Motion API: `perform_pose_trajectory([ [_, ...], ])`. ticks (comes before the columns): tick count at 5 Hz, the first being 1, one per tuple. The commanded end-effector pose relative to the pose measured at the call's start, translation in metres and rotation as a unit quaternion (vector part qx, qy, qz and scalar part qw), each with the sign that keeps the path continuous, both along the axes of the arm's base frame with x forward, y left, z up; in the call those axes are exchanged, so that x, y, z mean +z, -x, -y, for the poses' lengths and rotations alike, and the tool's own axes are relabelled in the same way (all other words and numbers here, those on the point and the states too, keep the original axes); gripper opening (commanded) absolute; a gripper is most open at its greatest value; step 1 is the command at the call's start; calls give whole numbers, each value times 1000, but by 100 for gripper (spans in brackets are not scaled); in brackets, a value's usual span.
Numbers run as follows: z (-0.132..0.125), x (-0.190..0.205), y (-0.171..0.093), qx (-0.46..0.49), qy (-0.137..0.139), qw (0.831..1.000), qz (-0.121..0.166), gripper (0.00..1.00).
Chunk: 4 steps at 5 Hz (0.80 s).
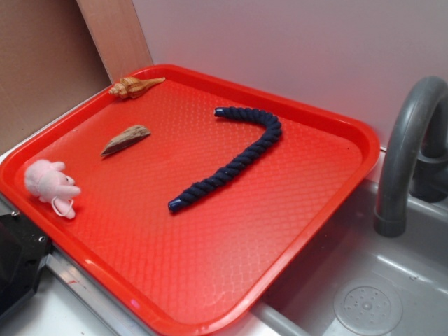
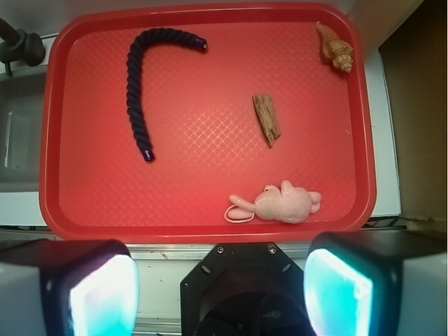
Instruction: Grab the wood chip.
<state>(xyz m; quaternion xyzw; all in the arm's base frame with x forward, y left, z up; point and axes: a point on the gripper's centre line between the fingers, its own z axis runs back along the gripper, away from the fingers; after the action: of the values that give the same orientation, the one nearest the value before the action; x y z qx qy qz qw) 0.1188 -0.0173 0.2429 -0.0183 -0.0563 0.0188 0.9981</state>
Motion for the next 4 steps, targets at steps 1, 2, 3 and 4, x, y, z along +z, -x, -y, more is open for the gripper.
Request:
perform_pose_trajectory([
  [1, 0, 0, 0, 0, 0, 1000, 0, 100],
  [2, -19, -22, -36, 16, 26, 999, 9, 100],
  [3, -32, -43, -57, 25, 30, 999, 11, 100],
  [4, -51, -71, -66, 31, -2, 1000, 3, 100],
])
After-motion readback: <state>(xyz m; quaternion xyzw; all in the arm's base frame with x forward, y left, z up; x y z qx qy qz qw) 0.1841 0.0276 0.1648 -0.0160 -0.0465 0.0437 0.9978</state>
